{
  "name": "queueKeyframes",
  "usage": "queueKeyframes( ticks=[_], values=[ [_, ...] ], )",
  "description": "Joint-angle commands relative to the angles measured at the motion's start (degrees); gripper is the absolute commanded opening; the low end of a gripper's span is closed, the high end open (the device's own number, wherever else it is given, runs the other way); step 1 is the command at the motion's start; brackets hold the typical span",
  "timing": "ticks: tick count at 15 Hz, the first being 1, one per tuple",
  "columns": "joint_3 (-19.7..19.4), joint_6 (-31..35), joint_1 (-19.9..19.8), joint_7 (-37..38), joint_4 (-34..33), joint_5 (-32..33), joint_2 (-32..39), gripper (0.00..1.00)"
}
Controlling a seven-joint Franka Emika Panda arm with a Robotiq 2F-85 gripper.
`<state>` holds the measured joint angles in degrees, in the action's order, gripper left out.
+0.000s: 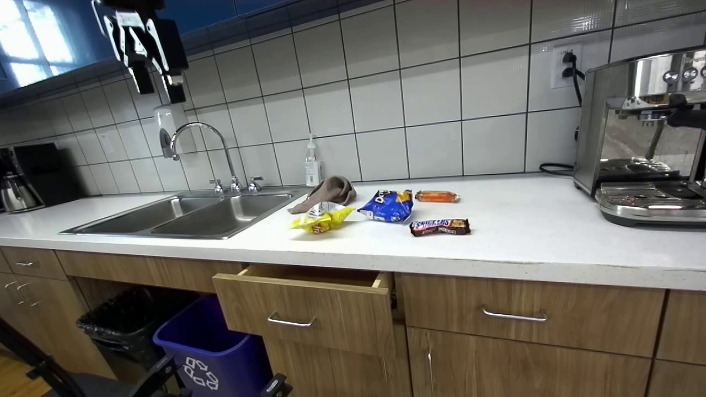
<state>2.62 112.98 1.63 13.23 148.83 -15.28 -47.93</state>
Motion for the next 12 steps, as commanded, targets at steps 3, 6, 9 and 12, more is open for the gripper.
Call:
queueKeyframes(
  ticks=[3, 6, 9, 12],
  values=[
    [-0.16, 4.0, 0.46, -5.18, 1.86, 0.31, 2.44, 1.0],
    [-0.6, 4.73, 0.72, -8.04, 2.05, 0.74, 4.12, 1.0],
    [-1.09, 5.67, 0.78, -10.95, 2.22, 1.38, 5.85, 1.0],
    [-1.94, 5.81, 0.79, -13.73, 2.23, 1.68, 7.61, 1.0]
  ],
)
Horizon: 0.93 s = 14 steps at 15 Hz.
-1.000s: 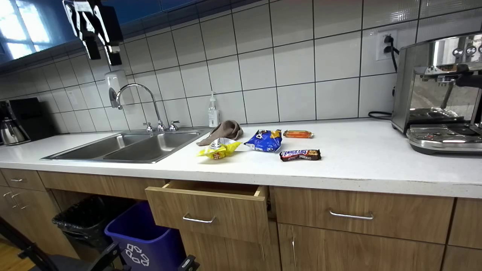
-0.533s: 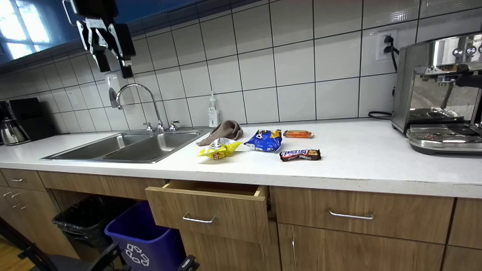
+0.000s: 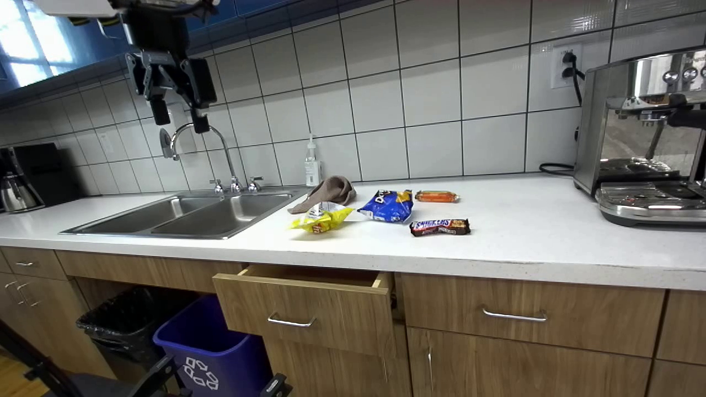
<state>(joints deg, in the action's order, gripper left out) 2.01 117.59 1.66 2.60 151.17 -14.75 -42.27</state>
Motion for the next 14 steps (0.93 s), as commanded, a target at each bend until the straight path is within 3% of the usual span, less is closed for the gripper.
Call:
queueKeyframes(
  ticks=[1, 14],
  values=[
    [-1.69, 1.18, 0.71, -4.01, -0.15, 1.34, 2.57, 1.0],
    [-4.6, 7.25, 0.14, -11.13, 1.01, 3.76, 9.54, 1.0]
  ],
)
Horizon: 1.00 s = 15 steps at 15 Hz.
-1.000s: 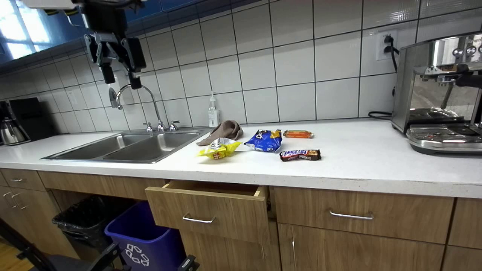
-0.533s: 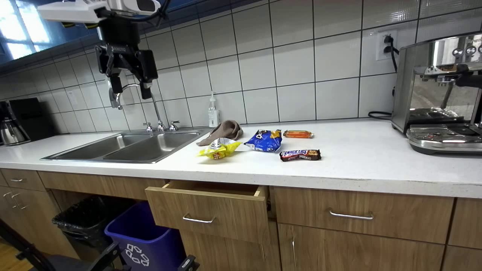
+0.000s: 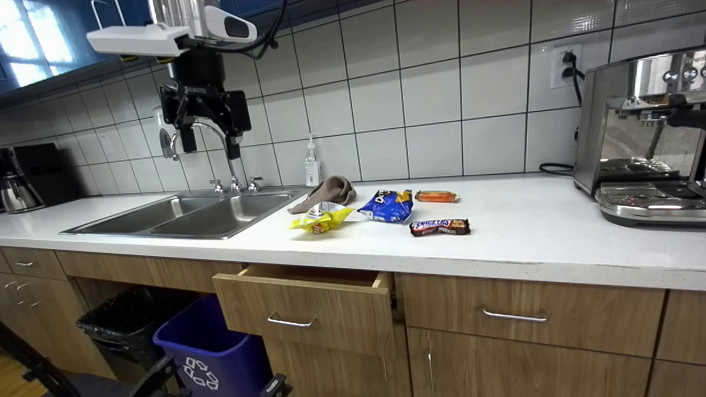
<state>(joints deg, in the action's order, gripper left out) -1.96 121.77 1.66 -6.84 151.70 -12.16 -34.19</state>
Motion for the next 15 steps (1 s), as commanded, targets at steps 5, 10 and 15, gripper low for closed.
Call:
queueKeyframes(
  ticks=[5, 10, 15],
  values=[
    [-1.18, 8.33, 0.19, -2.47, 1.99, 1.45, 3.95, 1.0],
    [-1.69, 11.47, 0.15, -3.21, 3.34, 2.06, 6.66, 1.0],
    [-2.11, 15.66, 0.2, -3.79, 4.72, 1.76, 9.43, 1.0]
  ],
)
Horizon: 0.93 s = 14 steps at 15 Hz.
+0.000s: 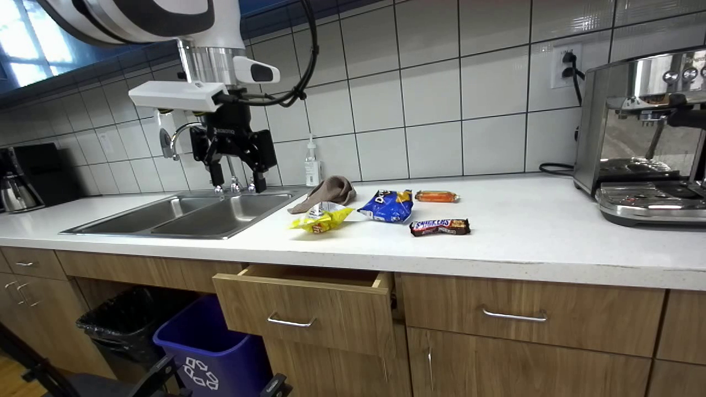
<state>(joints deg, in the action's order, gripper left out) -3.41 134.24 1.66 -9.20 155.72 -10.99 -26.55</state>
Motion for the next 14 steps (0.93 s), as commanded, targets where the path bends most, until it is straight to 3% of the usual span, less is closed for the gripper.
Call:
queueKeyframes(
  ticks=[1, 14],
  values=[
    [-0.75, 4.27, 0.19, -1.47, 0.92, 0.56, 2.56, 1.0],
    [-0.98, 18.01, 0.6, -1.58, 1.99, -0.52, 13.9, 1.0]
  ],
)
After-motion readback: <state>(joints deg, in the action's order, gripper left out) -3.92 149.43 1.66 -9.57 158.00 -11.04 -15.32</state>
